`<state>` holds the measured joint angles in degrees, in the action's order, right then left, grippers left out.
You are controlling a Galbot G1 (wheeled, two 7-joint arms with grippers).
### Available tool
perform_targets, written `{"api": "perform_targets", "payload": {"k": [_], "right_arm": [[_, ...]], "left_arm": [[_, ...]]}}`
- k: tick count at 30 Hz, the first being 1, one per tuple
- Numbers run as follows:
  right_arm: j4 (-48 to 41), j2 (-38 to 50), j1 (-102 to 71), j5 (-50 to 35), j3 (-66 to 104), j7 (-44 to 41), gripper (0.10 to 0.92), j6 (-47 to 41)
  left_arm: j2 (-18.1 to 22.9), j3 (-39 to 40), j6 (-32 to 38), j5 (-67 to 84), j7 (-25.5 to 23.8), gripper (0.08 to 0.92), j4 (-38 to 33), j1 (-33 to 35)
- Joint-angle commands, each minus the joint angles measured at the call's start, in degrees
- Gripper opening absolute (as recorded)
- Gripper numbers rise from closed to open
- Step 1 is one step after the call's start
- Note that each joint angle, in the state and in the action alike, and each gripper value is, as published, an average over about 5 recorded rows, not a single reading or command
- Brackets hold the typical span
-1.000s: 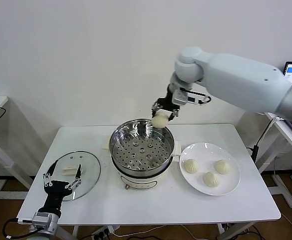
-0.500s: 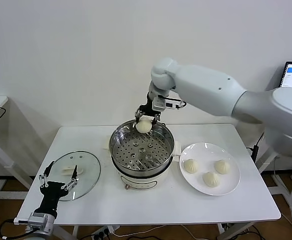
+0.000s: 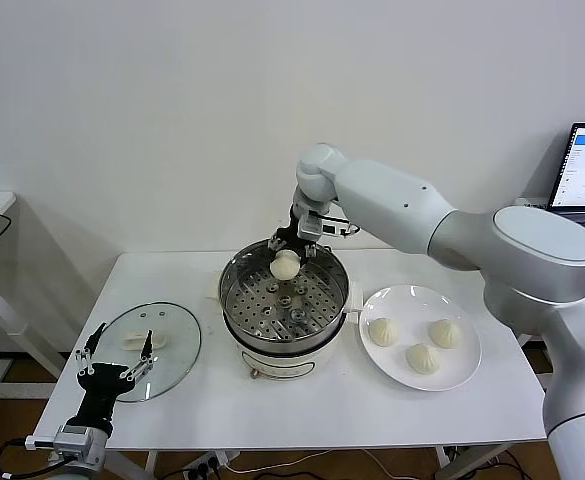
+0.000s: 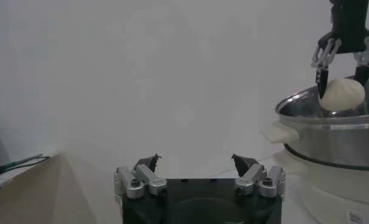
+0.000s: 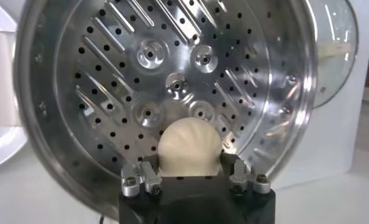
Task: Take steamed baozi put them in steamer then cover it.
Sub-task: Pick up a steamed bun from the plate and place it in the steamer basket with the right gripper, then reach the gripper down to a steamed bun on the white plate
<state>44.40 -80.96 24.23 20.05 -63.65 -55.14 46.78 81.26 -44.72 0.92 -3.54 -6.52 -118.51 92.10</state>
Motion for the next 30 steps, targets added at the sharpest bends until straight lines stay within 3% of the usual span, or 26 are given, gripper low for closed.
{"api": "perform_targets", "payload": {"k": [1,10,19,25,30], "right_arm": [[-2.1,-0.9,-1.8,1.8,0.9,0.5,0.67,0.3],[-2.7,-1.5,-2.3,2.6,1.7,1.3,0.679,-0.3],[-0.5,-0.6,-0.8,0.0,1.8,0.5,0.816,-1.1],[9.9,6.7,7.5,-12.4,-3.0,-5.3,0.822,-6.0],[20.3,17.9,16.4,-24.4,-9.6,-7.4,0.823,-14.6]], "left_arm": [[0.0,0.0,0.0,0.1,0.0,0.823,0.0,-0.1],[0.1,0.1,0.0,0.1,0.0,0.823,-0.1,-0.1],[0.3,0.1,0.0,0.0,0.0,0.823,-0.5,0.1],[0.3,0.3,-0.1,-0.1,0.1,0.823,-0.9,0.5],[0.4,1.2,-0.2,-0.3,0.3,0.823,-1.5,0.8]]}}
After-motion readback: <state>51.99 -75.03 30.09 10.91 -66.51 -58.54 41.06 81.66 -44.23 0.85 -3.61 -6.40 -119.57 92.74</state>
